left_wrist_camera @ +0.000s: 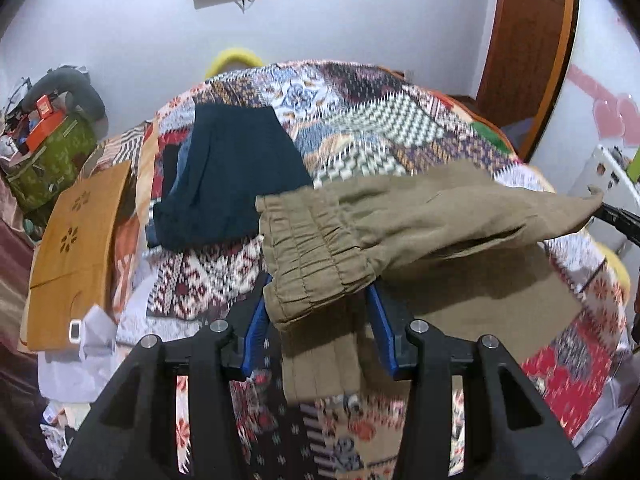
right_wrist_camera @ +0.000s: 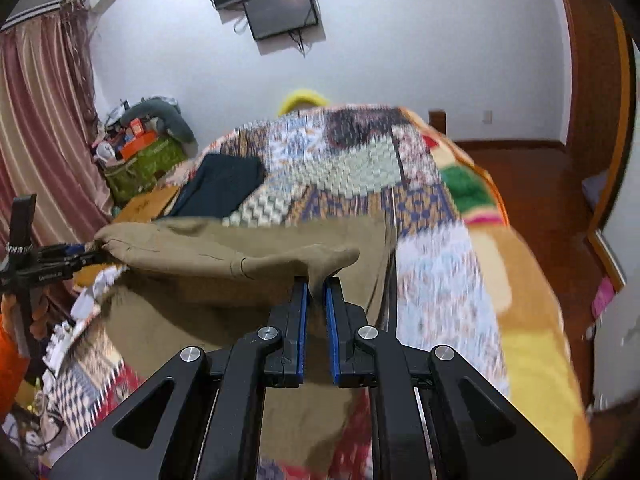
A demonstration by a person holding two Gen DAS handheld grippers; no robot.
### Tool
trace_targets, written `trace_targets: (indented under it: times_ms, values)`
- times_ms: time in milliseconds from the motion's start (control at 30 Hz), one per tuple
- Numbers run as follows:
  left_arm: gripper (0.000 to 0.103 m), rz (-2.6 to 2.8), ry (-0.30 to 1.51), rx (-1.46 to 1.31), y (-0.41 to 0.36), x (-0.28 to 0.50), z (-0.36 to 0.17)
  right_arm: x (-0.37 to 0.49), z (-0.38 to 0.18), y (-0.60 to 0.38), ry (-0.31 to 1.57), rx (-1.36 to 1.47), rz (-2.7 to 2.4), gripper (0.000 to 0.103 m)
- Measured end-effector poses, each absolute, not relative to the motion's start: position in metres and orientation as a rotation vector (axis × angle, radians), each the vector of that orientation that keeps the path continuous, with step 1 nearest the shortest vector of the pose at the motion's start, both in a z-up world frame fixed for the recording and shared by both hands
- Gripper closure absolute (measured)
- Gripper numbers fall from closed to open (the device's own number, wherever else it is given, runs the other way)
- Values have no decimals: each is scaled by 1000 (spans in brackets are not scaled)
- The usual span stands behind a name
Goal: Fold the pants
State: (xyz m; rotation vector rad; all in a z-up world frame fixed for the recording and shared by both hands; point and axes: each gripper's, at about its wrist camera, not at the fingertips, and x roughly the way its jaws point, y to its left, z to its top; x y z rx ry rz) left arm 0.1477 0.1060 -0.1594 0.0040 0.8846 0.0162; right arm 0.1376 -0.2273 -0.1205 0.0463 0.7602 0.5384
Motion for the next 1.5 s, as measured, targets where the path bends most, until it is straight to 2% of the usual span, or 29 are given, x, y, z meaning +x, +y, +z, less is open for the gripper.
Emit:
trace_targets:
  times_ms: [267, 400, 500, 733, 800, 933, 1133, 1300, 1500]
  values:
    - [54, 29, 934, 12, 99, 119, -183, 109, -154, -238, 839, 63, 498, 95]
    - [46, 41, 944, -10, 102, 109, -188, 96, -167, -241, 864, 78, 489, 95]
    - [44, 61, 941, -12, 104, 100, -186, 87, -174, -244, 880, 77, 481, 95]
    - [40, 66, 901, -3, 102, 86, -170, 69, -161, -247, 855, 33, 442, 94]
    - [38, 62, 889, 21, 98, 86, -165, 65, -154, -244, 833, 23, 442, 88]
    - [32, 37, 862, 102, 80, 91, -156, 62, -139, -231, 790, -3, 478, 63]
    - [30, -37, 882, 185, 51, 104, -163, 64, -131, -200, 760, -57, 572, 51]
    - [29, -66, 901, 307, 25, 116, -177, 69, -136, -171, 774, -101, 648, 50]
    - [16, -46, 907, 405, 9, 127, -195, 76, -157, -142, 826, -134, 699, 45]
